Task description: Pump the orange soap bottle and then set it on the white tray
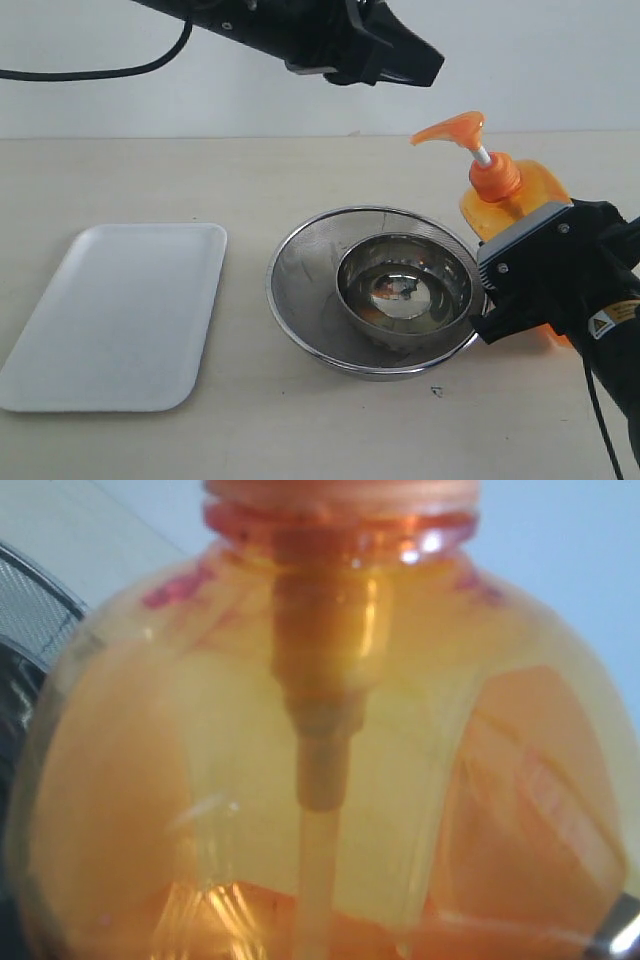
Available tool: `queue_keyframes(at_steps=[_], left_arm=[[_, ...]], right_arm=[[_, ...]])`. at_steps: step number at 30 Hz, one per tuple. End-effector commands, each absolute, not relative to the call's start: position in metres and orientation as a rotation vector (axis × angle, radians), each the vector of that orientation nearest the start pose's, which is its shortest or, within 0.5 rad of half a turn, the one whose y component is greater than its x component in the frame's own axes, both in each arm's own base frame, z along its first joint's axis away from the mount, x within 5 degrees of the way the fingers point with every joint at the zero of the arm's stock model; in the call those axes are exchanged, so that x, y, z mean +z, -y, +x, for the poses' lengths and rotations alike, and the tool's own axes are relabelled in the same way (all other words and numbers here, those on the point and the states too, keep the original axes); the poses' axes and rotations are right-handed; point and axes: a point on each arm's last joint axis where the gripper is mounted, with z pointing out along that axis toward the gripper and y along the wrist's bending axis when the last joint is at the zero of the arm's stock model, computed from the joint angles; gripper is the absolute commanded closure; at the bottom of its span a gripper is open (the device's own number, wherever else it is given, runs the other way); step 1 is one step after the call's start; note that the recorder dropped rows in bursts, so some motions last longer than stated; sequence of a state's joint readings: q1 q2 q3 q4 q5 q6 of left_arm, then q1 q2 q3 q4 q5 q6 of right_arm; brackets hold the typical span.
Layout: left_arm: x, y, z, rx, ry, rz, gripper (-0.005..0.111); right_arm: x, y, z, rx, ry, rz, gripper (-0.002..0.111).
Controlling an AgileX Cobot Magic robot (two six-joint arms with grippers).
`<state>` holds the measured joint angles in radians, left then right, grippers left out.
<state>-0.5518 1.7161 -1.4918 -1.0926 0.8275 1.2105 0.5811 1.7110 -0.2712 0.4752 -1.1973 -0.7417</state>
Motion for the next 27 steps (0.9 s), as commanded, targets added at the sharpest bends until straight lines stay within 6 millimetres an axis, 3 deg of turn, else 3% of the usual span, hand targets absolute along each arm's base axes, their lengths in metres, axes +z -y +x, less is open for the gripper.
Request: queue_keyframes(at_steps=[1, 8, 14, 27], left_arm=[[0.351, 0.254, 0.296, -0.946, -1.712, 1.225, 0.102], [0.327, 0.262, 0.305, -0.949, -1.773, 1.249, 0.102], [0.304, 0.266, 0.327, -0.815, -1.788, 1.205, 0.102], [0.285, 0.271, 0.335, -0.813, -1.809, 1.215, 0.102]], right_arm=[[0.144, -0.094, 0.217, -0.404, -1.609, -0.666, 0.108], [0.144, -0.094, 0.217, -0.403, -1.609, -0.665, 0.108], [0.144, -0.094, 0.217, -0.401, -1.609, -0.665, 0.108], [0.144, -0.096, 0.217, -0.389, -1.604, -0.670, 0.108]])
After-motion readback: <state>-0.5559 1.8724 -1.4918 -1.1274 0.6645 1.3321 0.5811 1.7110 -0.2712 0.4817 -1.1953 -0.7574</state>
